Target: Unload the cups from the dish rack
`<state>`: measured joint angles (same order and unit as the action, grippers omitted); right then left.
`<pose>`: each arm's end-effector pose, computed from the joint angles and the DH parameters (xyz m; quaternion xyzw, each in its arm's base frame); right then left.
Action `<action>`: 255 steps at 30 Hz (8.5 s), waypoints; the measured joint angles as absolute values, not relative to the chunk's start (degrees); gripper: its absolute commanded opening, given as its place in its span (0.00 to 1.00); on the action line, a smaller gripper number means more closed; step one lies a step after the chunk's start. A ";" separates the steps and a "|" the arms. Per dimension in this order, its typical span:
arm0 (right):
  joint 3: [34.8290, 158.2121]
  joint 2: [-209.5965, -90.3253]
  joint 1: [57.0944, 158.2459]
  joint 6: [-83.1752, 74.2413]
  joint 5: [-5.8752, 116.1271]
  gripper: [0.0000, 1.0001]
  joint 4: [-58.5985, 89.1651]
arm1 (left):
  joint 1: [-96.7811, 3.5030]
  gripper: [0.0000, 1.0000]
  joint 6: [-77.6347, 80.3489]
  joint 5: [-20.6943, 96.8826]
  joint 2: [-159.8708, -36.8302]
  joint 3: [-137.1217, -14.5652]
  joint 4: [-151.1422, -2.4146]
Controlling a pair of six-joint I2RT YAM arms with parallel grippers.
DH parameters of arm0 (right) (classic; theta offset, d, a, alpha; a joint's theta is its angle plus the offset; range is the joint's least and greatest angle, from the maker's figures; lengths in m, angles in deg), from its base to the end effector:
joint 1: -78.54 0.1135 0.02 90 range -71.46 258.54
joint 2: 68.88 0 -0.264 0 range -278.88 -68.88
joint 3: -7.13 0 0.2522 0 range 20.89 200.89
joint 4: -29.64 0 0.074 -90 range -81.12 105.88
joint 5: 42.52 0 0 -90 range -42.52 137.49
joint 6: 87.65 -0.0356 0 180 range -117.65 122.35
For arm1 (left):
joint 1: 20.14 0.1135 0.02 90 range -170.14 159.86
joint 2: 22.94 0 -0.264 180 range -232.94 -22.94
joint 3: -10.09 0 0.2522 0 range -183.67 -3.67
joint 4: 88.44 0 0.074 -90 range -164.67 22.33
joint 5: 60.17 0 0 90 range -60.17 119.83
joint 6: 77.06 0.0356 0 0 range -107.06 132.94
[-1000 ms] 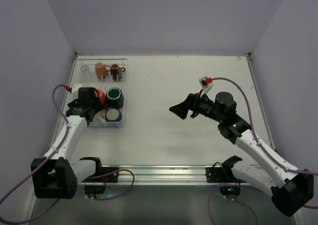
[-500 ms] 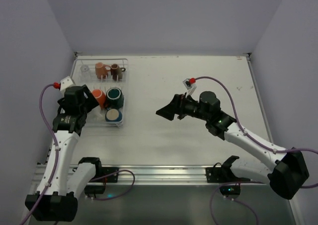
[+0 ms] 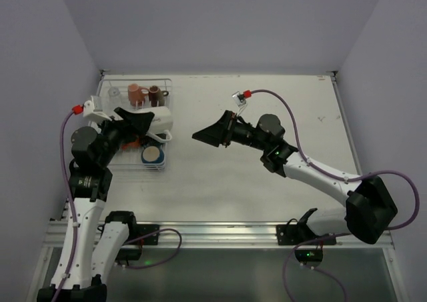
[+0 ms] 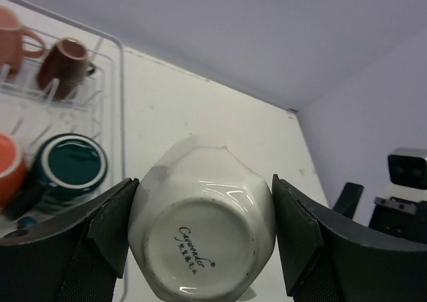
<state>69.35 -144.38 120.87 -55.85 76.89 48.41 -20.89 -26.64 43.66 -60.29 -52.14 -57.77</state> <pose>0.2129 0.2176 0.3212 -0.0963 0.6701 0.6597 0.3264 0.1468 -0.0104 0.3688 -0.1687 0.7215 -0.3133 0.5940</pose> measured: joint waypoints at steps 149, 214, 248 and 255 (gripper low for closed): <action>85.16 -143.99 106.23 -18.82 63.98 0.99 6.51 | -14.40 1.00 -17.41 3.97 -90.56 -56.60 -50.82; 82.82 -158.44 121.83 -51.76 83.91 0.89 51.06 | -8.13 0.11 -45.06 68.27 -64.20 -41.67 -84.43; 90.99 -167.16 123.86 -62.69 95.45 0.00 68.50 | -16.87 1.00 -45.24 64.99 -60.46 -46.57 -82.27; 89.72 -159.51 120.59 -37.29 83.12 0.00 28.24 | -16.89 1.00 -23.79 52.42 -60.05 -60.69 -63.47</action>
